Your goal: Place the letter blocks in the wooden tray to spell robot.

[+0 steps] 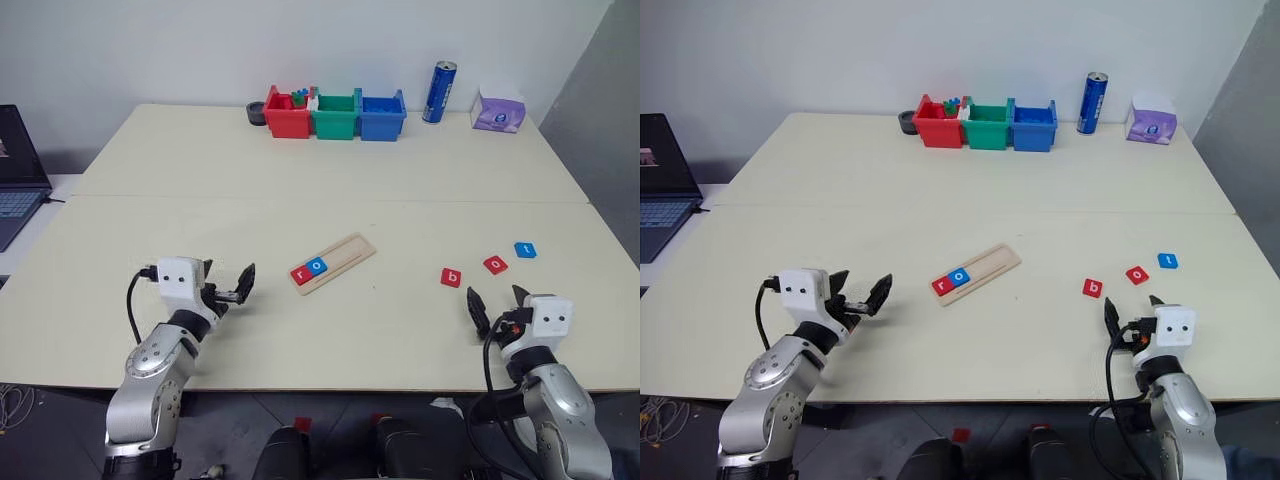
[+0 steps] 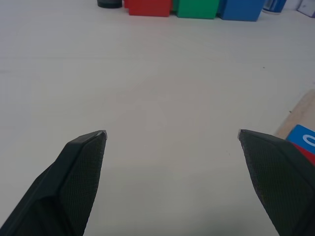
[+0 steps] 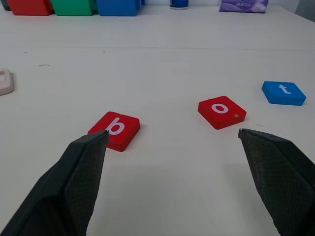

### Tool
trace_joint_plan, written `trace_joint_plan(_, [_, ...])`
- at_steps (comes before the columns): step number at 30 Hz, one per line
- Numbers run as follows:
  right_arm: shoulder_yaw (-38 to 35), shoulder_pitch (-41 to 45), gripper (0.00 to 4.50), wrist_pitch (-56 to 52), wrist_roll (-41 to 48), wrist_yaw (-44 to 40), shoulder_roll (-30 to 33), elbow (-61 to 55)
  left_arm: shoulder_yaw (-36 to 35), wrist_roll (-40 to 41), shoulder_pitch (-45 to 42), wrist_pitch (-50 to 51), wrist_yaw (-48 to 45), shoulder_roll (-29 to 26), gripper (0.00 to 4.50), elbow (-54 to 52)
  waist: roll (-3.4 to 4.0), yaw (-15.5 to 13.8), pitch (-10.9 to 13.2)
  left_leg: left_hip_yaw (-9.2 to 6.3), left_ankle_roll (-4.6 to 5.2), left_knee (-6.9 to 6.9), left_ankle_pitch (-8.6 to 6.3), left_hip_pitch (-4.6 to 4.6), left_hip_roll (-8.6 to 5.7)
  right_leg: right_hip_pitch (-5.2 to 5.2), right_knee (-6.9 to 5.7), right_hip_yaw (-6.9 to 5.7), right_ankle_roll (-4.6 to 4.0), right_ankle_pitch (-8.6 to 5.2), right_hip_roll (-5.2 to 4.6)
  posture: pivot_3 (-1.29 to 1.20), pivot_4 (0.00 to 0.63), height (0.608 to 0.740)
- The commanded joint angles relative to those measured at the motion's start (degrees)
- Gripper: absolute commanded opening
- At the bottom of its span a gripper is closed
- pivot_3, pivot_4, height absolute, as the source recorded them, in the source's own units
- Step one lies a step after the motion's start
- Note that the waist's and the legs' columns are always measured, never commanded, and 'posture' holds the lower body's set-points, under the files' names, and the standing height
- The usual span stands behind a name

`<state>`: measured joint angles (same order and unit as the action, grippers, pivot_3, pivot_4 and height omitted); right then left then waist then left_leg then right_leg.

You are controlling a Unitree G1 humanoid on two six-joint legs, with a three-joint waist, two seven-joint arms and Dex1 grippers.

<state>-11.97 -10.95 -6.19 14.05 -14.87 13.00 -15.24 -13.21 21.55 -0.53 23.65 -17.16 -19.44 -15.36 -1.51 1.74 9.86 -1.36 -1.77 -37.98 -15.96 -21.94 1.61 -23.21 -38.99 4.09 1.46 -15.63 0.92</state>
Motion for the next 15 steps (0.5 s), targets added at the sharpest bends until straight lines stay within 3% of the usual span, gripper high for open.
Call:
trace_joint_plan(1, [0.5, 0.0, 4.46, 2.0, -0.5, -0.7, 0.2, -0.7, -0.5, 0.7, -1.3, 0.3, -1.9, -1.6, 4.5, -0.3, 0.0, 0.0, 0.0, 0.0, 0.0, 0.0, 0.0, 0.0, 0.0, 0.0, 0.0, 0.0, 0.0, 0.0, 0.0, 0.0, 0.15, 0.74])
trace_joint_plan(10, [3.2, -0.8, 4.46, 3.0, -0.9, -4.3, 1.5, -1.8, 3.4, 0.7, -4.1, -3.4, -14.4, -5.7, 4.5, 3.3, 0.0, 0.0, 0.0, 0.03, 0.0, 0.0, 0.0, -0.01, -0.02, 0.0, 0.0, -0.02, -0.01, -0.01, 0.0, 0.0, 0.15, 0.74])
trace_joint_plan(14, [7.0, -2.2, 4.46, -0.9, 2.3, -11.5, 5.2, -6.1, 7.2, -1.5, -8.3, -4.3, -19.4, -8.5, 4.5, 8.0, 0.02, 0.0, 0.0, 0.04, 0.0, 0.0, 0.0, 0.0, -0.02, 0.0, 0.0, -0.03, -0.01, -0.01, 0.02, 0.0, 0.15, 0.74])
trace_joint_plan(15, [9.4, -3.0, 4.46, -4.7, 4.4, -15.7, 8.6, -9.3, 8.7, -2.1, -10.3, -4.2, -20.9, -9.0, 4.5, 9.8, 0.04, 0.0, 0.0, 0.04, 0.0, -0.01, 0.0, 0.0, -0.04, 0.0, 0.0, -0.03, -0.01, -0.01, 0.02, 0.0, 0.15, 0.74])
